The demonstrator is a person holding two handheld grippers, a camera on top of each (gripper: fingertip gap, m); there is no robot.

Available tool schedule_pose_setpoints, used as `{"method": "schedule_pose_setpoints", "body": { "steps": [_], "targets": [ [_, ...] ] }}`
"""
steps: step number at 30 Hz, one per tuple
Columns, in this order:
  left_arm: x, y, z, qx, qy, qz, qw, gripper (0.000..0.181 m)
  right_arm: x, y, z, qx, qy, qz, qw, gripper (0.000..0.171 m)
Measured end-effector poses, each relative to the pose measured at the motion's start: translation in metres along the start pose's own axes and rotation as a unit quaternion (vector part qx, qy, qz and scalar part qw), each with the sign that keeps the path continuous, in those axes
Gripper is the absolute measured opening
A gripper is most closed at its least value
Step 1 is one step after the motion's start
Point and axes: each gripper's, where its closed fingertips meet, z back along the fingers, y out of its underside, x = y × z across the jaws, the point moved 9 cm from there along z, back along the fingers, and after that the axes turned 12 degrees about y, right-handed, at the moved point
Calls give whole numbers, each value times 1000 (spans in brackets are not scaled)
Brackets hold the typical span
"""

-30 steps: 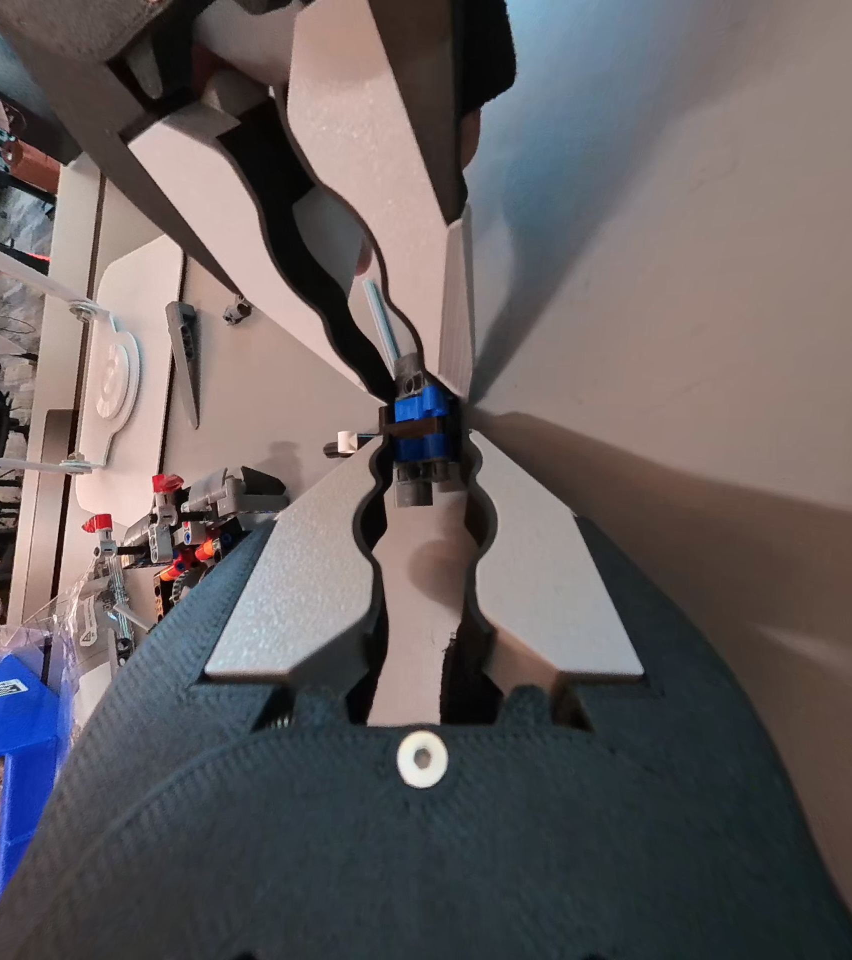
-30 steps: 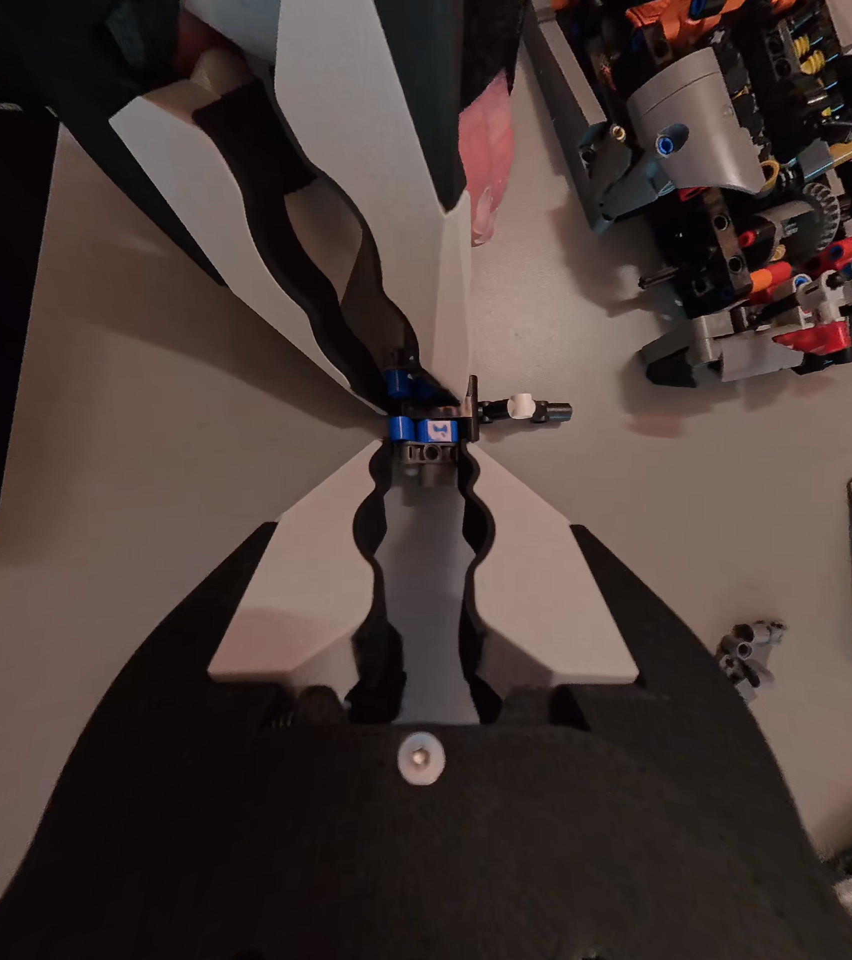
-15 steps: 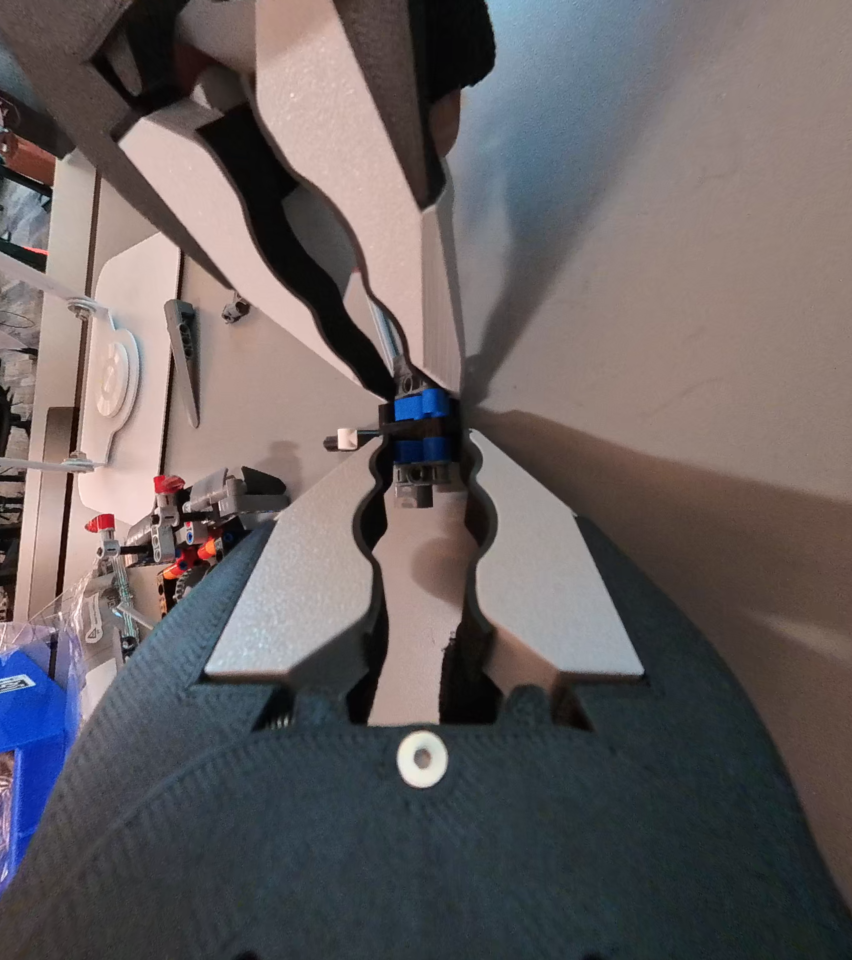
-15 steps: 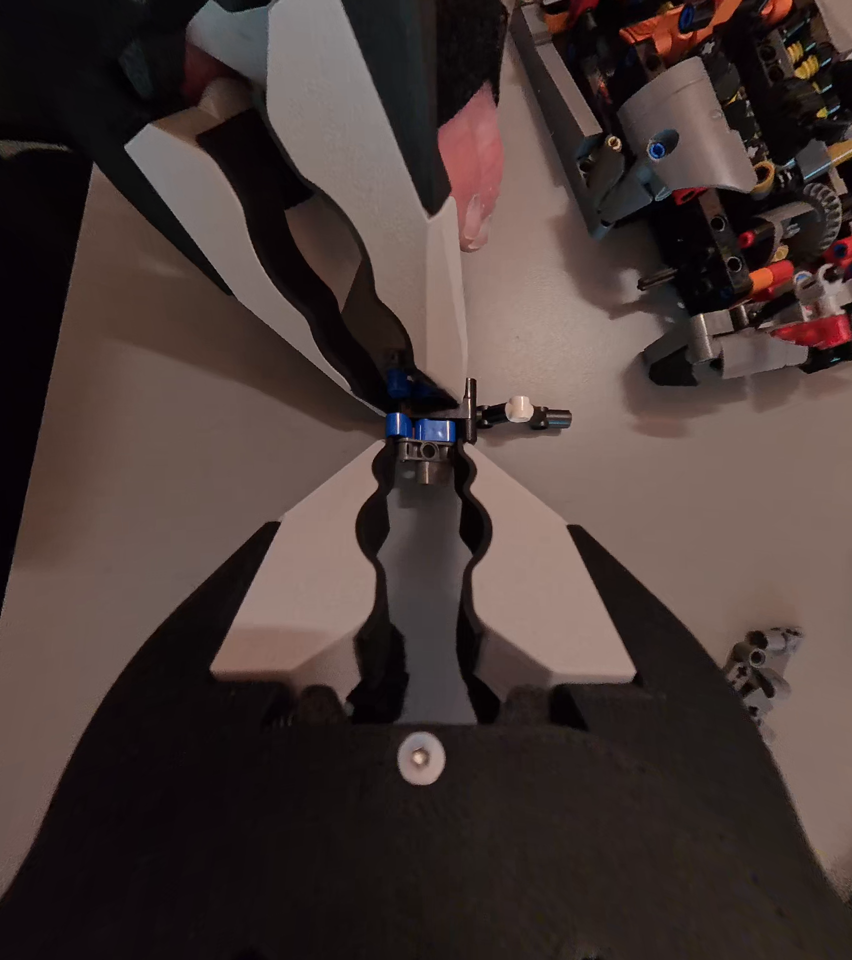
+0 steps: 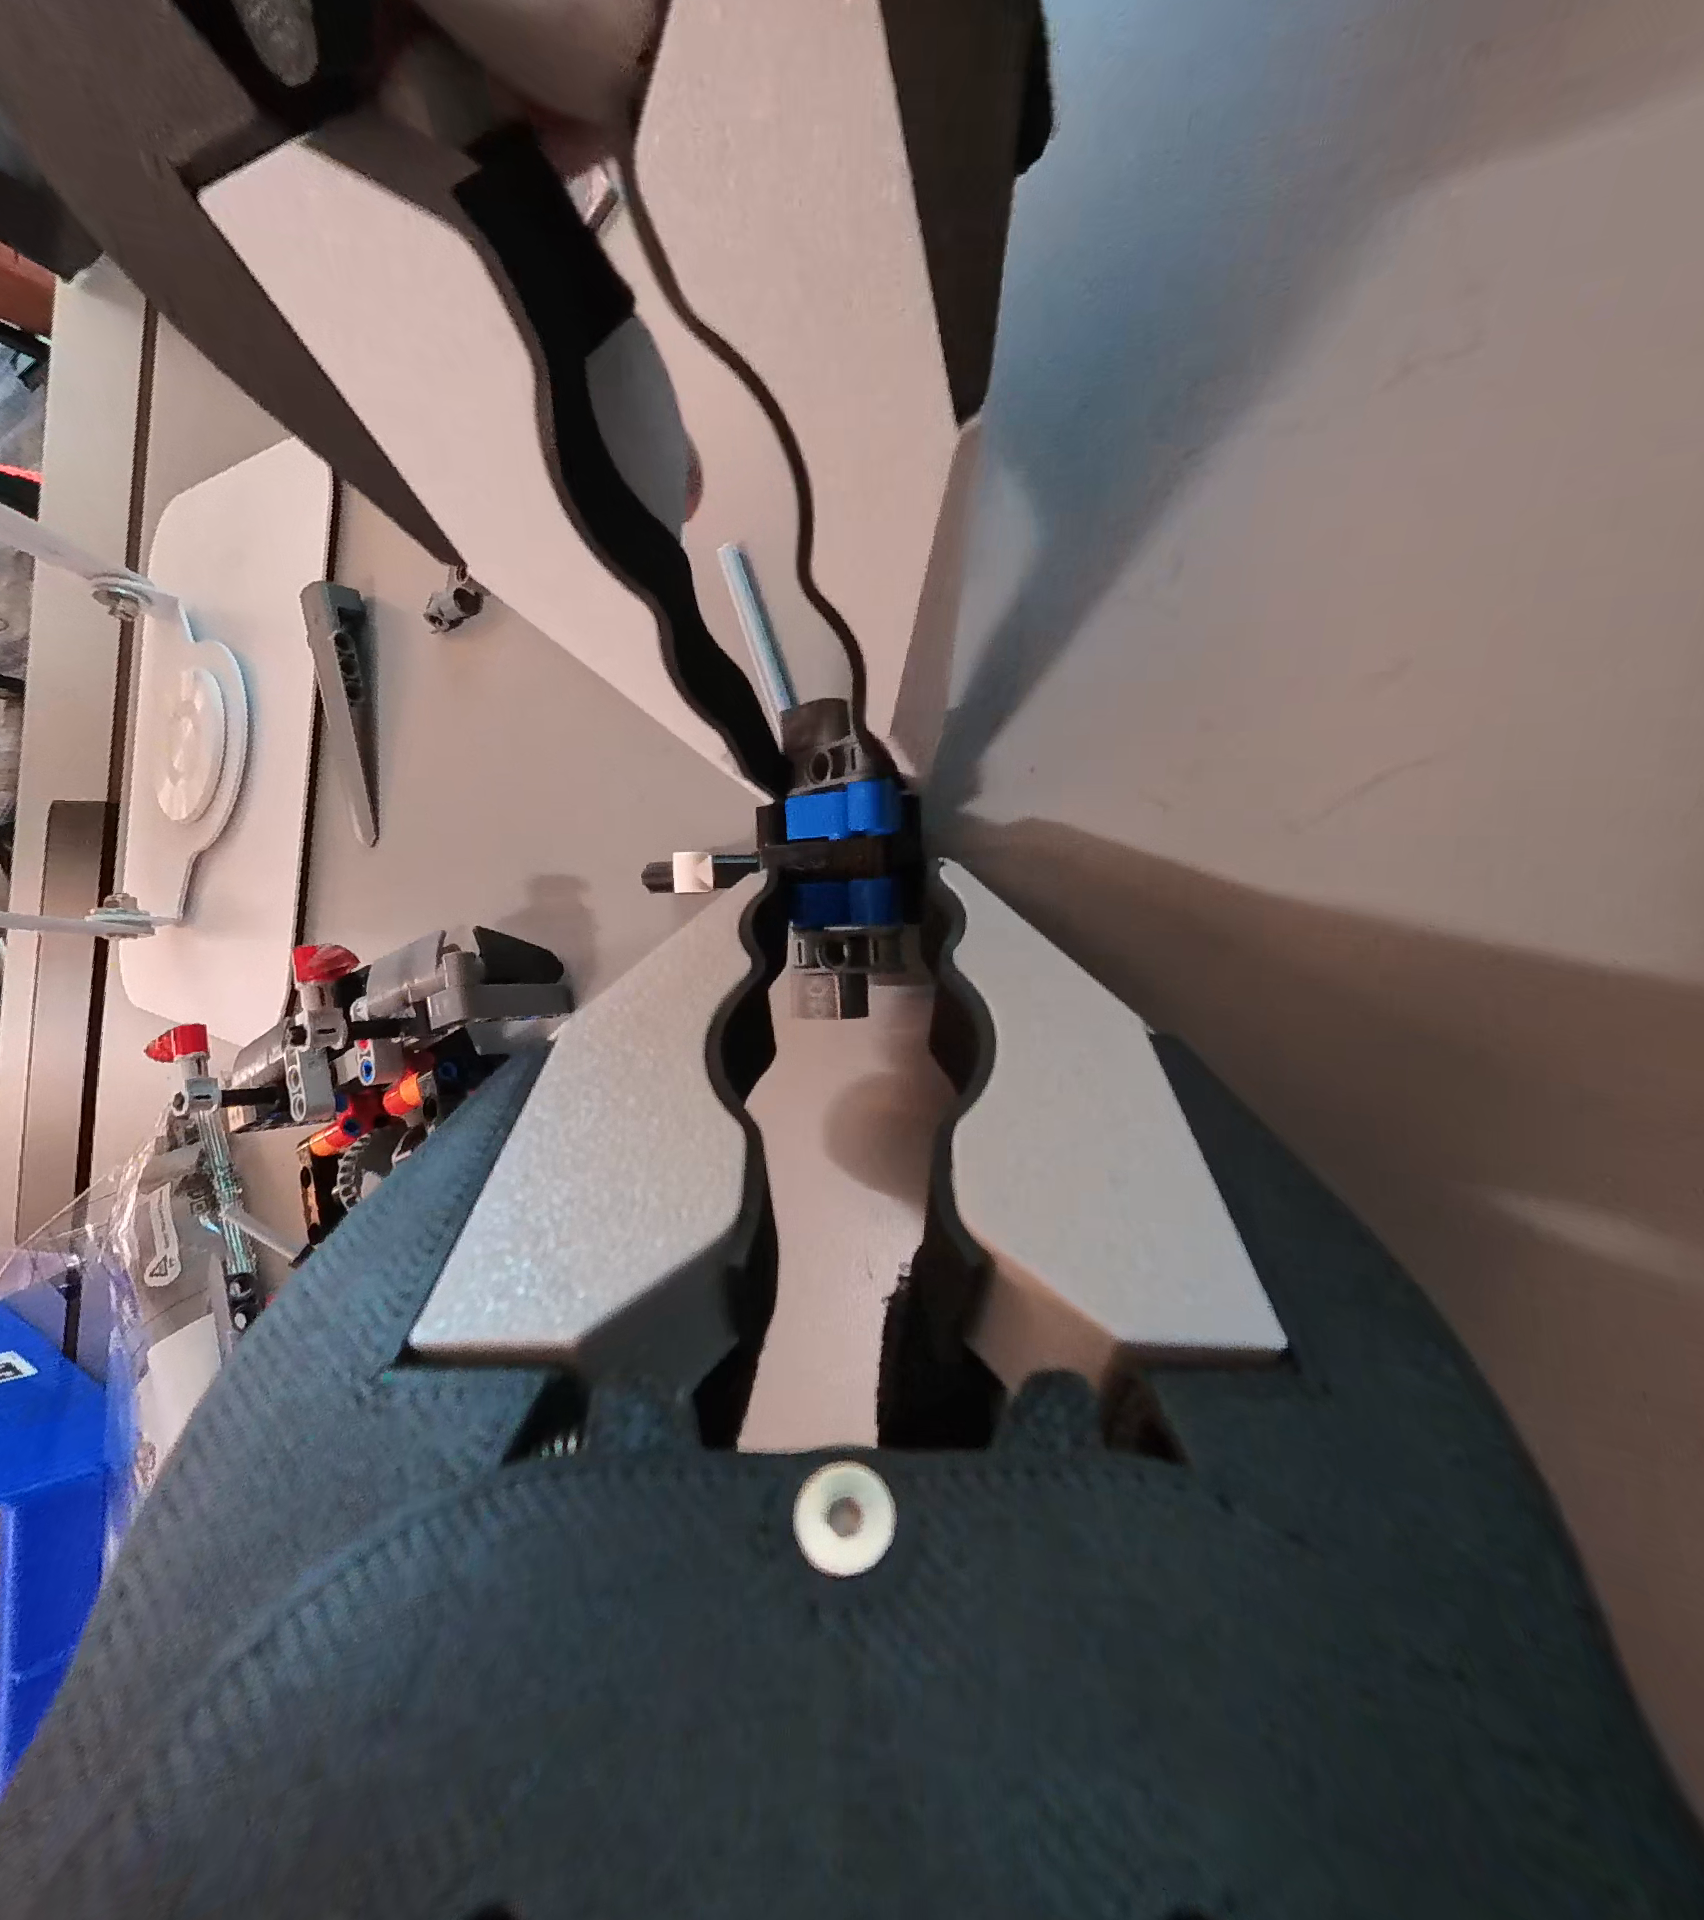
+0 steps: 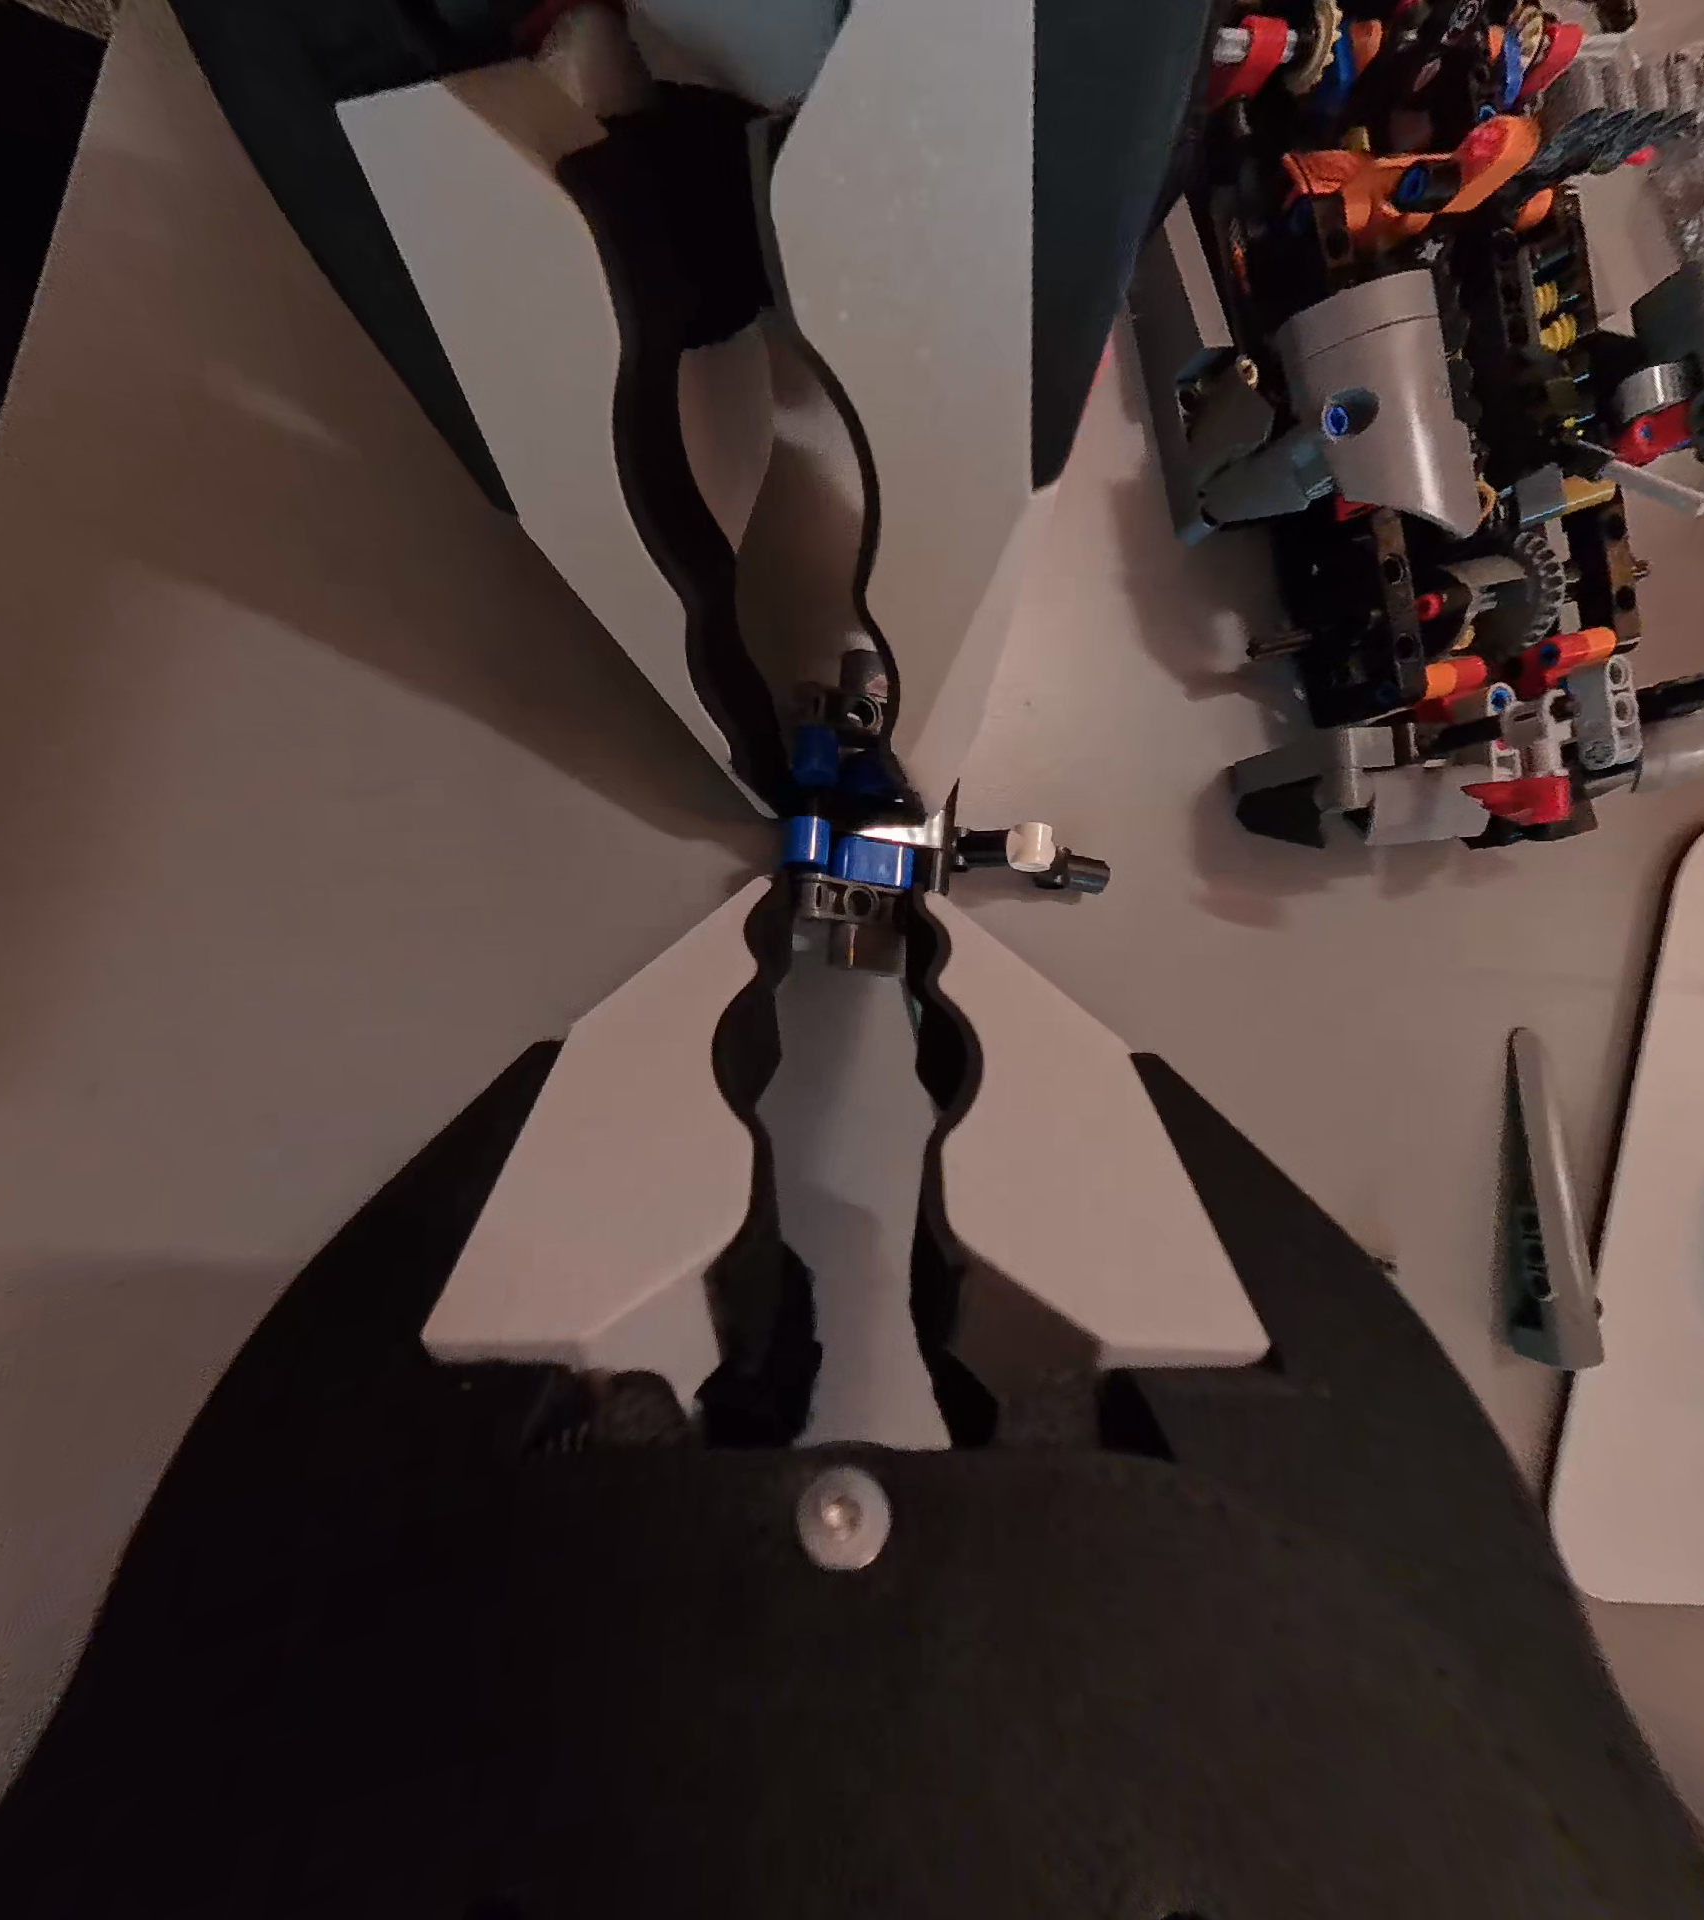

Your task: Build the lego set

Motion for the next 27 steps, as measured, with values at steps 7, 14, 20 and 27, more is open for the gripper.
{"method": "schedule_pose_setpoints", "body": {
  "steps": [7,14,20,27],
  "targets": [
    [0,-1,1,4,2,1,1000,24,1,-2,1,-2,11,17,1000,17],
    [0,-1,1,7,3,2,1000,23,3,-3,3,-5,21,33,999,18],
    [0,-2,1,9,4,3,1000,23,4,-4,4,-6,25,41,999,18],
    [0,-4,-2,10,2,2,1000,23,8,-15,16,-79,-5,27,996,8]
  ]
}}
